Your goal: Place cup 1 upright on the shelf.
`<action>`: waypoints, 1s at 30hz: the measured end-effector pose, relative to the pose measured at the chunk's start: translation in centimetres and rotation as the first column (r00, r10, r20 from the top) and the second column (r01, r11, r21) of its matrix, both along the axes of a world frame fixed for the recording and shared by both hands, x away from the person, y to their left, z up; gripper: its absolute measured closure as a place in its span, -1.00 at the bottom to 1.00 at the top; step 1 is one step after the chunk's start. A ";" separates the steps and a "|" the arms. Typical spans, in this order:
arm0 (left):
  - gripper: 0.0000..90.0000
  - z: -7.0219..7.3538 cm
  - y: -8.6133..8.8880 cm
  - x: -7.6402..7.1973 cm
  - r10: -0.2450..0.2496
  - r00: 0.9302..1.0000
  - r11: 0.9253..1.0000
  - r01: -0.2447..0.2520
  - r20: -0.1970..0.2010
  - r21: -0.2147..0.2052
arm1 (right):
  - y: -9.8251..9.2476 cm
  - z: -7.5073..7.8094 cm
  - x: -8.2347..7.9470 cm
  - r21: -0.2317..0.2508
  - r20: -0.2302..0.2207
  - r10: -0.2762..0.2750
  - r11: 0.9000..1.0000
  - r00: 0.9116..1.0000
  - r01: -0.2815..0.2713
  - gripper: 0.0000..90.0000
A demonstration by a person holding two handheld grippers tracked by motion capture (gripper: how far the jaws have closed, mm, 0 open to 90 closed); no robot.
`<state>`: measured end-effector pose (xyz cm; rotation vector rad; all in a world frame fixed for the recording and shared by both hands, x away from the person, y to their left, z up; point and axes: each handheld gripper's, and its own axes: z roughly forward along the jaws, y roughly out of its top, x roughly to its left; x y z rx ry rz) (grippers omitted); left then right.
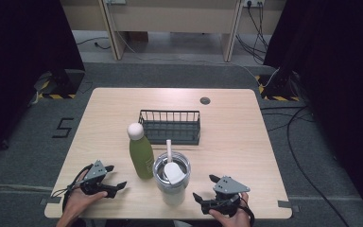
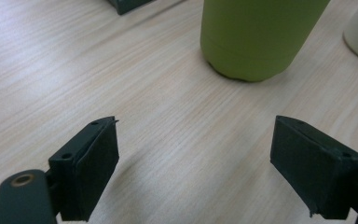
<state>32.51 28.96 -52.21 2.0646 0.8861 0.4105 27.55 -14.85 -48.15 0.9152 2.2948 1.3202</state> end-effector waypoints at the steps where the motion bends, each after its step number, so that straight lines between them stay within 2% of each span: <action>1: -0.67 -0.1 0.0 0.0 -0.001 1.000 1.000 0.001 -0.005 0.008 | 0.2 0.1 -0.1 0.008 0.004 0.011 1.000 1.000 -0.011 -0.66; 11: -0.67 -0.4 -0.2 0.2 0.000 0.999 0.998 0.003 -0.042 0.058 | 1.7 0.3 -0.5 0.050 0.023 0.074 0.996 0.997 -0.075 -0.66; 18: -0.69 -0.4 -0.2 0.2 0.003 0.999 0.998 0.000 -0.049 0.055 | 3.0 0.5 -0.6 0.077 0.041 0.126 0.989 0.991 -0.129 -0.67; 30: -0.70 -0.4 -0.2 0.3 0.004 0.999 0.998 -0.002 -0.051 0.056 | 5.1 0.2 -0.3 0.094 0.058 0.171 0.980 0.983 -0.176 -0.67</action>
